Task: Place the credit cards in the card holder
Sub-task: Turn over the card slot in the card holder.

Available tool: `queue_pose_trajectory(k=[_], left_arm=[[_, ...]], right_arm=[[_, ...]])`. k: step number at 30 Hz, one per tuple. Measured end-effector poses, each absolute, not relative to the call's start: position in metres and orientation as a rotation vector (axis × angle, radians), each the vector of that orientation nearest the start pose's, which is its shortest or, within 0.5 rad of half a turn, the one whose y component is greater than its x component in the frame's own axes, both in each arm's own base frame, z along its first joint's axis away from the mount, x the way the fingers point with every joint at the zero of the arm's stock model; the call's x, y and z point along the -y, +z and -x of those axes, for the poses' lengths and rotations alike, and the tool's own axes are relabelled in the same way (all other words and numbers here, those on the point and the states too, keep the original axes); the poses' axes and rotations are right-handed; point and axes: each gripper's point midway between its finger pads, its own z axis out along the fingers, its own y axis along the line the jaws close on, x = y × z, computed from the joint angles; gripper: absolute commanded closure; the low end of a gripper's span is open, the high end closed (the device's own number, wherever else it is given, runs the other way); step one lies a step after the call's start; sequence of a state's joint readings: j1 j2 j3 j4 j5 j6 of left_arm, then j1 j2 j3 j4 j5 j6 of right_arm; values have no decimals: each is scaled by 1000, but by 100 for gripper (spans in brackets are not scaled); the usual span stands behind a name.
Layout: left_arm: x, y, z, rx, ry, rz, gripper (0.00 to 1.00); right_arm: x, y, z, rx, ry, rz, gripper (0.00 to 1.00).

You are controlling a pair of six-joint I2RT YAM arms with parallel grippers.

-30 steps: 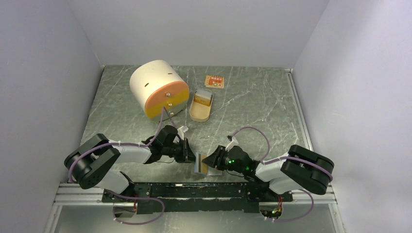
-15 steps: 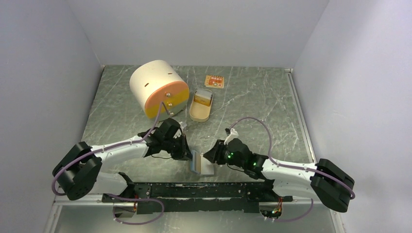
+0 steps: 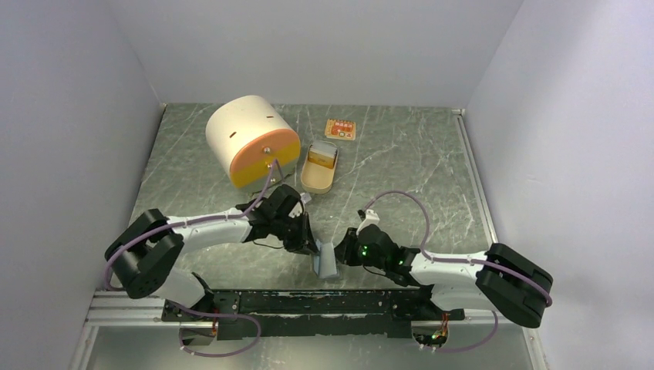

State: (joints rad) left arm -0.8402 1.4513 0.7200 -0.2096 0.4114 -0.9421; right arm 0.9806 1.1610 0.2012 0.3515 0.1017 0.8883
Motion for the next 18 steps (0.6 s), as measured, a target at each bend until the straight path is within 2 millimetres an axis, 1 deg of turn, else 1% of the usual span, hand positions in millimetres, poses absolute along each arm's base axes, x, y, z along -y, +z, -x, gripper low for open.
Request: queue_pose_trajectory(k=[3, 6, 10, 12, 13, 15, 18], left_arm=[[317, 57, -137, -2850, -1189, -41, 91], [323, 52, -137, -2850, -1234, -31, 91], [324, 52, -136, -2851, -1244, -34, 91], [321, 55, -135, -2847, -1232, -41, 91], [319, 57, -135, -2843, -1223, -45, 89], [314, 60, -134, -2835, -1204, -53, 84], [305, 60, -131, -2834, -1172, -58, 82]], right_arm=[[-254, 24, -153, -2328, 922, 43, 73], [-254, 25, -153, -2325, 922, 38, 72], [-243, 23, -153, -2339, 864, 22, 70], [-235, 26, -153, -2336, 834, 9, 64], [-231, 28, -154, -2330, 821, 2, 61], [-225, 36, -157, -2312, 794, -16, 53], [-219, 52, -165, -2271, 757, -19, 41]])
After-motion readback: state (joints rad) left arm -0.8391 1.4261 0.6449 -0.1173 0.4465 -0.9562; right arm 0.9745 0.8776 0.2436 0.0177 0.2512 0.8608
